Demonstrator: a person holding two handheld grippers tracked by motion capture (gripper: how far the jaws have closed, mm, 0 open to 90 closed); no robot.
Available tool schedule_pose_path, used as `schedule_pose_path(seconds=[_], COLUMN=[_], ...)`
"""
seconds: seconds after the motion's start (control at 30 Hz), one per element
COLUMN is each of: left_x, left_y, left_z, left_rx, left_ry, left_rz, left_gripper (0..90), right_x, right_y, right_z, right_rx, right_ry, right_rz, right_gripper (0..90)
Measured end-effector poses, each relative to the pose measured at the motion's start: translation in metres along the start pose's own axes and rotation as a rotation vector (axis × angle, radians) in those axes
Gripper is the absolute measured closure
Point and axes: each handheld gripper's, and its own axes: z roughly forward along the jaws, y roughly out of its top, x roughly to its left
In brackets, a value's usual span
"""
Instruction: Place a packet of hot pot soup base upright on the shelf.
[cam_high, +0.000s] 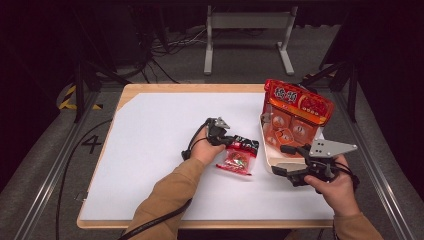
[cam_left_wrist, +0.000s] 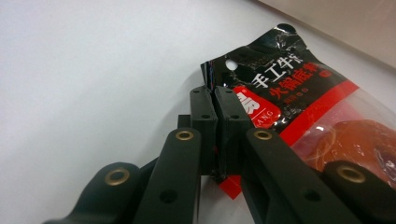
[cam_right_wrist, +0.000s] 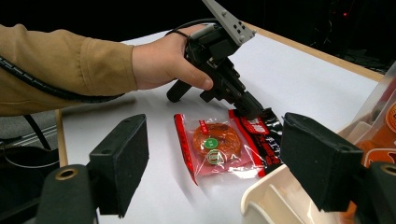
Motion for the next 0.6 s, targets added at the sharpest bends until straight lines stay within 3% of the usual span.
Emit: schedule_pose_path(seconds=[0.13,0.27,0.43,0.6], left_x=[0.001,0.001,-0.013,-0.029], left_y=[-0.001,0.0,0.007,0.012], left_z=[-0.01,-0.027,-0.054,-0.074], left_rx=[-0.02,-0.074,-0.16,-0.211], left_ry=[-0.017,-0.051,-0.096,-0.125], left_rz=[-0.021,-0.039,-0.005,0.041], left_gripper=[88.4,88.6,88.8,88.9], right_x=[0.0,0.0,0.0,-0.001], right_y=[0.0,0.0,0.001,0.002], right_z=[0.0,0.001,0.002,0.003], right_rx=[-0.005,-0.003,0.0,0.004], right_ry=[0.003,0.0,-0.014,-0.025], right_rz=[0.006,0.008,0.02,0.039], right_gripper=[24.2,24.7,26.1,27.9])
